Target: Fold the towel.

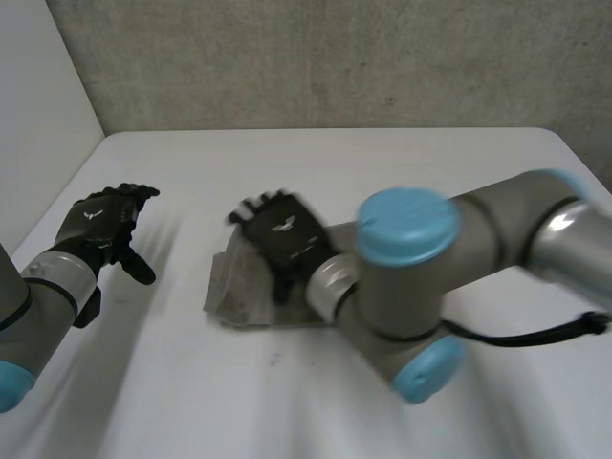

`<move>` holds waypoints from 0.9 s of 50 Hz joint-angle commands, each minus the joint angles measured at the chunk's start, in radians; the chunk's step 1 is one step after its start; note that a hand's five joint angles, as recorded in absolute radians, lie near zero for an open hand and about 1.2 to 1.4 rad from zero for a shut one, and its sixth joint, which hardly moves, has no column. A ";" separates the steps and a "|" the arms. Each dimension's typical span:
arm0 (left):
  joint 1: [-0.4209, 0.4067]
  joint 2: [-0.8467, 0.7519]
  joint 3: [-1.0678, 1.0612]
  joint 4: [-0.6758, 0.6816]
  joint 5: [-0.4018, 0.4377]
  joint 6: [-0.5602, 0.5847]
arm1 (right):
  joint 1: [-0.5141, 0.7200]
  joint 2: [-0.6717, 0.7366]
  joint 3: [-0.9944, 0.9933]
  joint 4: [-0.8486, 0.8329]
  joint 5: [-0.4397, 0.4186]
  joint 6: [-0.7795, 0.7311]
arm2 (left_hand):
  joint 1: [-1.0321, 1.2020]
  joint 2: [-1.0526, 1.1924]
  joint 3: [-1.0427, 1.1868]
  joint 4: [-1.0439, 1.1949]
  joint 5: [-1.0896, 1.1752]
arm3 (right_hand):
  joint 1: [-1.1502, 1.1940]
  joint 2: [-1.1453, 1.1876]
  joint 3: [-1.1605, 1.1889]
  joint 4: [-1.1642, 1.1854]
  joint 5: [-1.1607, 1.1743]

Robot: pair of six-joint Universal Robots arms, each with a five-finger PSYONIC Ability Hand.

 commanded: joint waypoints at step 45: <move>-0.018 0.003 -0.015 0.002 -0.005 0.000 | -0.176 -0.057 0.108 -0.149 -0.108 0.283 | -0.003 0.009 0.005 0.006 -0.029 | 1.195 1.209 1.212 1.203 1.163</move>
